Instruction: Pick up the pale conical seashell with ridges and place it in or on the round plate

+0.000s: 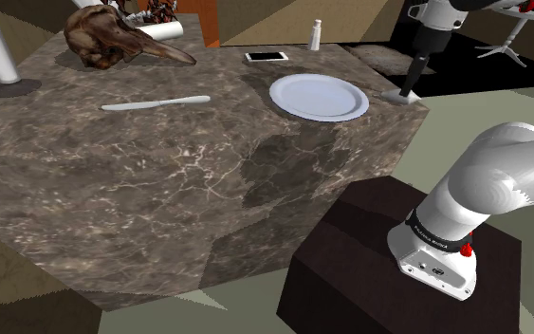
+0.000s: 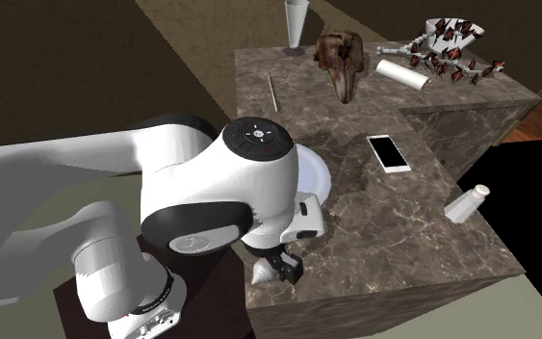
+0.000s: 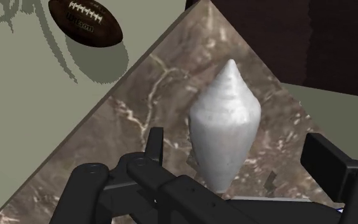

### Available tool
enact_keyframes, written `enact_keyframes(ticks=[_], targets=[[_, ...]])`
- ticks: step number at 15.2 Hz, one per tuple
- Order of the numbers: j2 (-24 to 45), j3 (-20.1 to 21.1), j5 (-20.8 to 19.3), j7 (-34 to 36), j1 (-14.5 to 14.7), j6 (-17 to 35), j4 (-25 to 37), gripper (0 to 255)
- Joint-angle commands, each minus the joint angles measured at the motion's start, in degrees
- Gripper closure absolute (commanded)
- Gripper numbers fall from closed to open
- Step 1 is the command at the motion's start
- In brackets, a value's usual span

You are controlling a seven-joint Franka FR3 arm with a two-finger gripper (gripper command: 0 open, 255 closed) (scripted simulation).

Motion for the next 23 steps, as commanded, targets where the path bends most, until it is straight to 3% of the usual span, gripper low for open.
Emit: enact_keyframes(ticks=[1, 11, 12, 23], targets=[[0.2, -0.7, -0.6, -0.2, -0.2, 1.5, -1.3, 0], [0.5, -1.5, -1.2, -0.1, -0.4, 3.6, -3.0, 0], [0.5, -1.5, -1.2, -0.1, -0.4, 3.6, -3.0, 255], [0.3, -0.9, -0.7, -0.1, -0.2, 2.0, -1.6, 255]])
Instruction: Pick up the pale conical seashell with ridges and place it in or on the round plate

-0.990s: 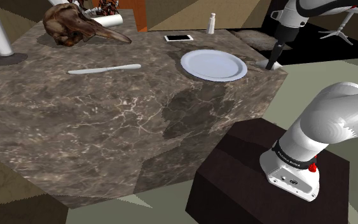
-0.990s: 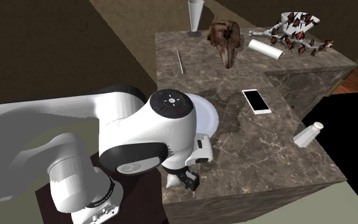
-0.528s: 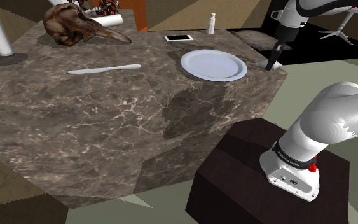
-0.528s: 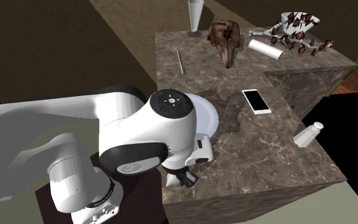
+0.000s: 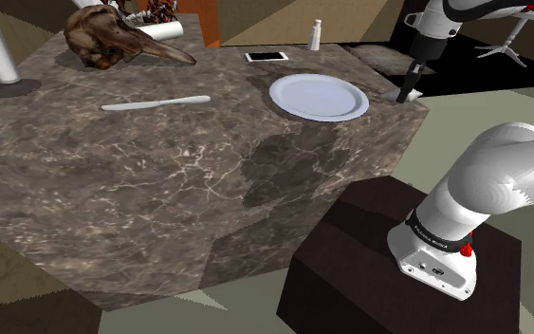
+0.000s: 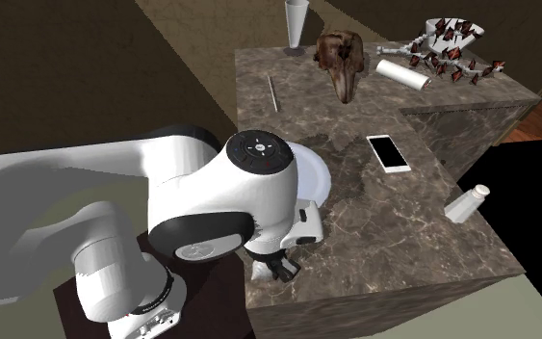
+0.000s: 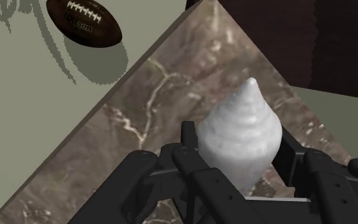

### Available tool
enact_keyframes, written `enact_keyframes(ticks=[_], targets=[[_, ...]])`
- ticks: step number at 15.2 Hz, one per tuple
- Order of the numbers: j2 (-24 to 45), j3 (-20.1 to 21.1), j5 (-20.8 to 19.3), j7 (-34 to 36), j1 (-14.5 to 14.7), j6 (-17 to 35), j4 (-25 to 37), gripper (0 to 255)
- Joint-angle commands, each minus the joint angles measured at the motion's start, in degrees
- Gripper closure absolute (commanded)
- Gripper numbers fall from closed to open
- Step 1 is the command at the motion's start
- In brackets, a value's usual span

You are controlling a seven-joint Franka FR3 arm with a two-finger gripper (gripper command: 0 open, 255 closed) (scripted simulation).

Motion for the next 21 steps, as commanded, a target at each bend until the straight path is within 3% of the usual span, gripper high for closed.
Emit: enact_keyframes(ticks=[1, 15, 21], targets=[[-0.2, 0.4, 0.4, -0.2, 0.1, -1.4, 1.2, 255], [0.2, 3.6, 3.3, -0.7, 1.3, -11.3, 11.4, 255], [5.6, 9.1, 8.5, 6.7, 5.6, -7.9, 12.4, 255]])
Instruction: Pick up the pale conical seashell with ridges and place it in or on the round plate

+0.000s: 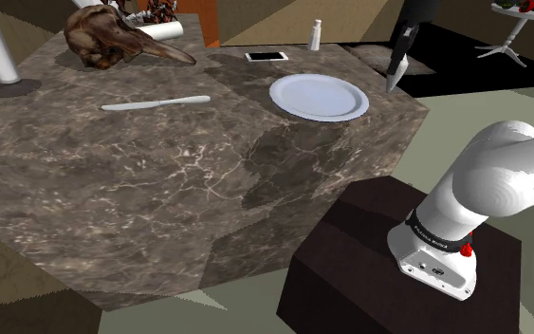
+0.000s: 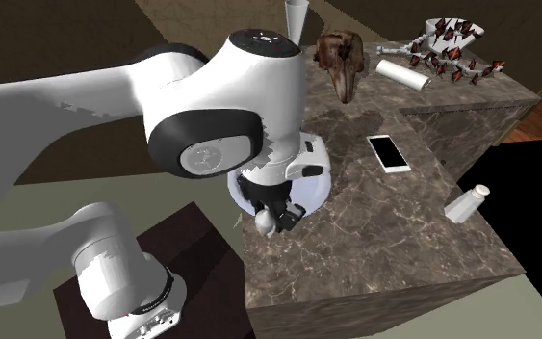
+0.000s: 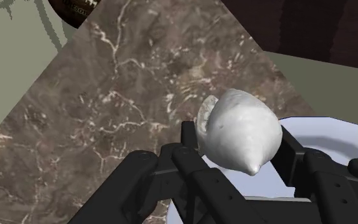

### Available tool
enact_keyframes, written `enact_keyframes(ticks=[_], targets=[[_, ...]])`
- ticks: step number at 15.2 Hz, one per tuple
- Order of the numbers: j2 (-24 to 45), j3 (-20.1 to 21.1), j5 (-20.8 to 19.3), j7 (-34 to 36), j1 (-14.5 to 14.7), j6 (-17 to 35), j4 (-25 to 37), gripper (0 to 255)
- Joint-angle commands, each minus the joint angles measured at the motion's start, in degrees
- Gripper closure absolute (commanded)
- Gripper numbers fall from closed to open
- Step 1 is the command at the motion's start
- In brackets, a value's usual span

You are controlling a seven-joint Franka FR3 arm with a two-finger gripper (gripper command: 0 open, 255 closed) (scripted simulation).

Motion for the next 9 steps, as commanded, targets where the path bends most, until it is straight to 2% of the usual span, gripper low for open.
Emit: enact_keyframes(ticks=[1, 9], targets=[[2.3, 1.7, 1.7, 2.4, 1.5, 1.5, 0.5, 255], [13.0, 7.7, 7.4, 10.7, 6.8, 5.7, 6.2, 255]])
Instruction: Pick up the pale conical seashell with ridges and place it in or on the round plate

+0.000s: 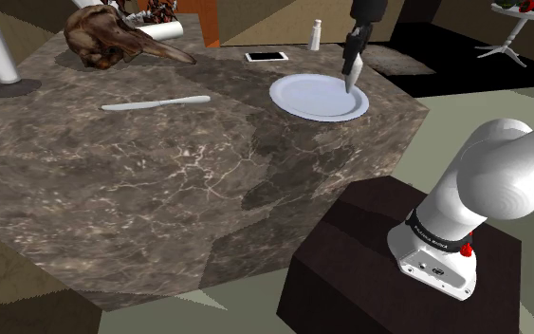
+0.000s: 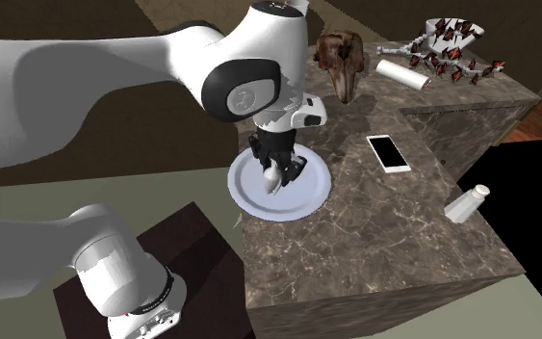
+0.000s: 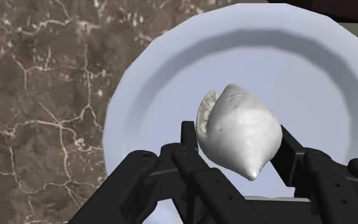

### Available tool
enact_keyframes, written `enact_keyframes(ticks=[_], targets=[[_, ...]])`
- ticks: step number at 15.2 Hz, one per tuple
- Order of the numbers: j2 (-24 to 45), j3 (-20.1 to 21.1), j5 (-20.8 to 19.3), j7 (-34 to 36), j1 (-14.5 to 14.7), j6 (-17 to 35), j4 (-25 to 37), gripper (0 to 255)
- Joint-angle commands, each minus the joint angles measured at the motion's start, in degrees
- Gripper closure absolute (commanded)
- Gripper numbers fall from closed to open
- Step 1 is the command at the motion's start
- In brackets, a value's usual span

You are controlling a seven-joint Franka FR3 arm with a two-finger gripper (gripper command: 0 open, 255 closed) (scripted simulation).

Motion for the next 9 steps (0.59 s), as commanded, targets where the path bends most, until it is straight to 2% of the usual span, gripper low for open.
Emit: enact_keyframes(ticks=[1, 4, 9], targets=[[2.8, 1.4, 1.3, 2.0, 1.2, 0.7, 2.0, 255], [7.0, 3.2, 2.8, 4.4, 2.7, 1.7, 5.0, 255], [7.2, 2.9, 2.6, 4.4, 2.6, 5.6, 1.3, 255]])
